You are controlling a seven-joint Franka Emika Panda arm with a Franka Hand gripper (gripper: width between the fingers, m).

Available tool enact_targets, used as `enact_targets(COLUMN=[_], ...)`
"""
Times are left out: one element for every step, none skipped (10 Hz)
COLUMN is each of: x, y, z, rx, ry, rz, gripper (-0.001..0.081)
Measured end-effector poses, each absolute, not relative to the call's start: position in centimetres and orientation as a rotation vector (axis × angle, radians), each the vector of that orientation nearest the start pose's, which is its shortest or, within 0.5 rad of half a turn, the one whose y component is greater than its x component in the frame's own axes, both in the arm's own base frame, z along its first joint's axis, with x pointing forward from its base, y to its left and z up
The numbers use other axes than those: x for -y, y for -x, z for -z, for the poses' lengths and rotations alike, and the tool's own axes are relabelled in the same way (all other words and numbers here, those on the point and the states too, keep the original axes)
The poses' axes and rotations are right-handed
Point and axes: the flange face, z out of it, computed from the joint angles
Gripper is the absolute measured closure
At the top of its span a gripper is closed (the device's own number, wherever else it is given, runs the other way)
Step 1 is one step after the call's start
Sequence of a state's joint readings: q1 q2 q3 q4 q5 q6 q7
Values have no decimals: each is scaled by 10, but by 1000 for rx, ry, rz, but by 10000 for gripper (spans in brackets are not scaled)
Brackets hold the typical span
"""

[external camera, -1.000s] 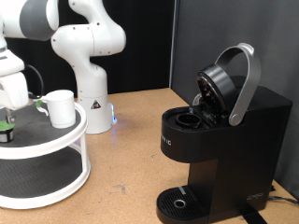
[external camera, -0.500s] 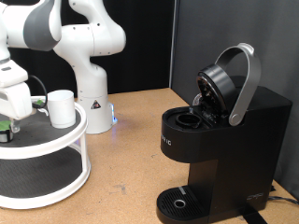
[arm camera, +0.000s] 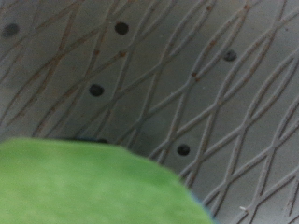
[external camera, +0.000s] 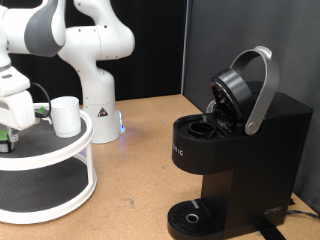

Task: Make a cup of coffee with the keurig machine

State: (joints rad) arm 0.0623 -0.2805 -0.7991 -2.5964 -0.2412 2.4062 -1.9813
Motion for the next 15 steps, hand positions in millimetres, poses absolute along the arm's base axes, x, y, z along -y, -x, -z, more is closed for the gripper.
enact_targets(x=[282,282,283,285,287,291,295,299,303,303,303,301,296,289,279], y=[-323,-323,-323,-322,-322,-321,-319,-317,-314,-312,-312,-312,-313,-317,-324], z=[-326,-326,-328,-334,-344,-358,-372,-386,-400,-406,-405,-403,-401,-403,-408], rx=[2083,2082,2078,2072,2065,2068,2068,2067,2072,2075,2072,2035,1930,1801,1678], ry=[2372,2370,2369,2361,2346,2331,2321,2314,2314,2310,2311,2321,2344,2366,2376], rz=[70,72,71,77,92,115,139,157,164,168,167,171,208,256,312], gripper=[276,323,323,323,323,323,323,323,323,323,323,323,323,323,323])
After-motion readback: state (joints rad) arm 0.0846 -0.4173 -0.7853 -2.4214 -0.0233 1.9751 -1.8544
